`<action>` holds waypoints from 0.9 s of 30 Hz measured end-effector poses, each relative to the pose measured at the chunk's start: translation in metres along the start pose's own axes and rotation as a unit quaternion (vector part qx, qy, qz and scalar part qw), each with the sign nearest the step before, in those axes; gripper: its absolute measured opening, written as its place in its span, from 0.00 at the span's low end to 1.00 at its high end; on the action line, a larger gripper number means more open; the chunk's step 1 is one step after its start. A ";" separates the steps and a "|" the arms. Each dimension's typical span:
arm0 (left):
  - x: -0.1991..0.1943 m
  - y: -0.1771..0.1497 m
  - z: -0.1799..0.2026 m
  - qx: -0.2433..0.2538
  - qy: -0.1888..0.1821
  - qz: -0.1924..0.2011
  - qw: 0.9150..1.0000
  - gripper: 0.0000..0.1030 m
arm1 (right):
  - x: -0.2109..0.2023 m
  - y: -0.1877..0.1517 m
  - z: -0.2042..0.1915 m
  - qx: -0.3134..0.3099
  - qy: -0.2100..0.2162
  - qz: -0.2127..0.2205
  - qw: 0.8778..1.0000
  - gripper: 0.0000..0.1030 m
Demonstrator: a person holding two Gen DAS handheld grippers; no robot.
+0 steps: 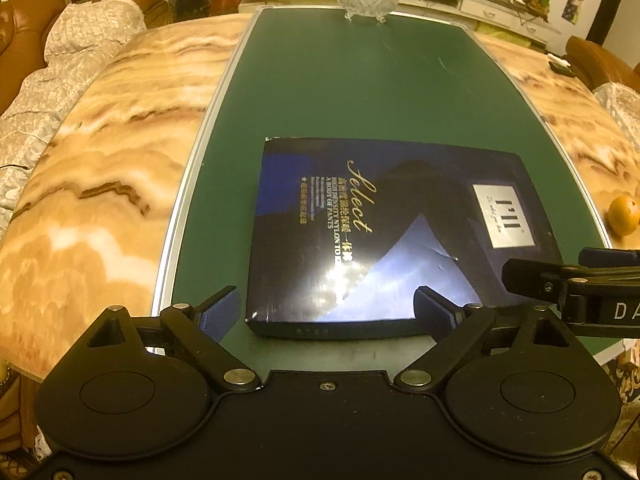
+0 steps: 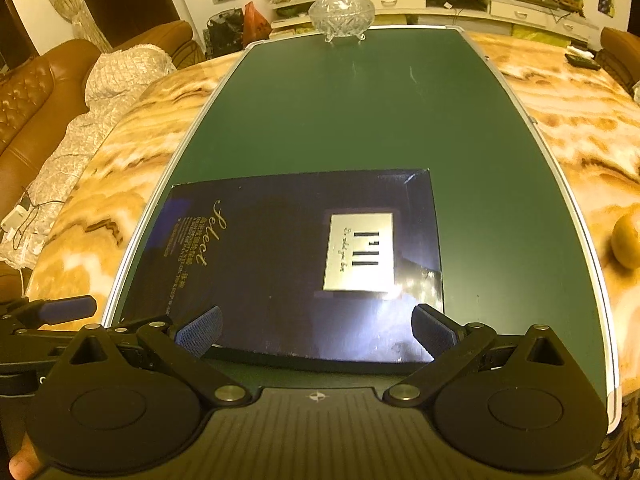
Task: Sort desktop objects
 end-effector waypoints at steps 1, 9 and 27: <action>-0.001 -0.002 0.000 -0.001 -0.001 0.000 1.000 0.90 | 0.000 -0.002 0.000 0.001 -0.001 0.000 1.000 1.00; -0.005 -0.011 0.002 0.000 -0.002 0.003 1.000 0.90 | -0.004 -0.011 0.004 0.006 -0.005 0.006 1.000 0.99; -0.009 -0.019 0.016 0.025 0.008 0.012 1.000 0.91 | -0.004 -0.019 0.010 0.020 0.002 0.008 1.000 0.97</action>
Point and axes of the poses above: each gripper's, at about its wrist camera, not at the fingertips, and x roughly the way its jaws point, z to its right, y to its top, the point moved 6 cm from there along x, roughly the way its jaws point, and after that the axes turned 5 degrees about -z, right-handed, at the moved point
